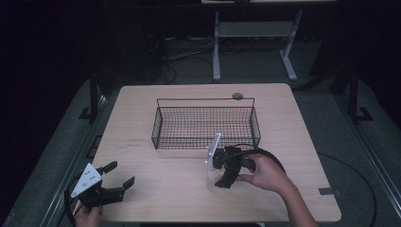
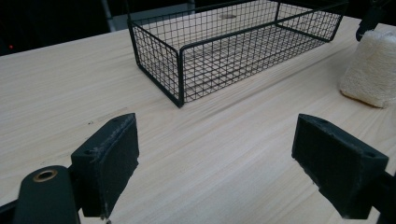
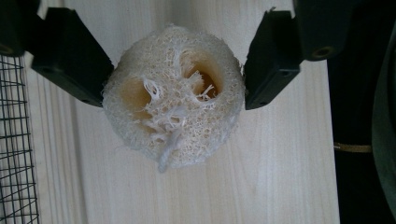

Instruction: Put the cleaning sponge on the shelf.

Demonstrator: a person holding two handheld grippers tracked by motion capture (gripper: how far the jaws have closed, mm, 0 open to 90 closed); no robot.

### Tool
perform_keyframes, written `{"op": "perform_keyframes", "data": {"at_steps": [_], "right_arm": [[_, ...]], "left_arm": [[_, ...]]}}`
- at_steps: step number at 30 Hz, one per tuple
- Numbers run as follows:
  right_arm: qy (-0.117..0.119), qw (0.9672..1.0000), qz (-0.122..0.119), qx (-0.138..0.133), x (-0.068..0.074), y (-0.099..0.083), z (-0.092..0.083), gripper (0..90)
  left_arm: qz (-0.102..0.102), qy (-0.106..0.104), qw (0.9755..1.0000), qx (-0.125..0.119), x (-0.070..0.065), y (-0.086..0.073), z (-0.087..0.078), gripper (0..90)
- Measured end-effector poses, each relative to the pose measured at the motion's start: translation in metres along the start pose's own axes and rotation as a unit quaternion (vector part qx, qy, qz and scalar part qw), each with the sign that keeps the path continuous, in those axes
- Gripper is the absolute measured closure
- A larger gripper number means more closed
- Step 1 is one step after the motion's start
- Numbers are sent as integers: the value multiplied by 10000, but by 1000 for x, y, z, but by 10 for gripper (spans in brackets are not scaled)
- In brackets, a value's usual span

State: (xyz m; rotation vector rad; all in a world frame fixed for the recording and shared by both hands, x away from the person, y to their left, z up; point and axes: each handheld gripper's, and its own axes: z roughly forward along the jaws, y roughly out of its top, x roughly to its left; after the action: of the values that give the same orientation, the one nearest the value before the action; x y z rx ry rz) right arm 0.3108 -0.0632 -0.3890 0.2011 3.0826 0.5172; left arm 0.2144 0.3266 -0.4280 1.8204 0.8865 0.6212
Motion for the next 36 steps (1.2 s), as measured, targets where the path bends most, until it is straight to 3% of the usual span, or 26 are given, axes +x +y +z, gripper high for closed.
{"op": "perform_keyframes", "data": {"at_steps": [14, 36], "right_arm": [[87, 9999, -101, -109, 1, 0, -8, 274], [-40, 9995, -244, -174, -7, 7, -40, 275]], "left_arm": [[26, 11, 10000, -3, 0, 0, -1, 141], [0, 17, 10000, -22, 1, 0, -2, 141]]}}
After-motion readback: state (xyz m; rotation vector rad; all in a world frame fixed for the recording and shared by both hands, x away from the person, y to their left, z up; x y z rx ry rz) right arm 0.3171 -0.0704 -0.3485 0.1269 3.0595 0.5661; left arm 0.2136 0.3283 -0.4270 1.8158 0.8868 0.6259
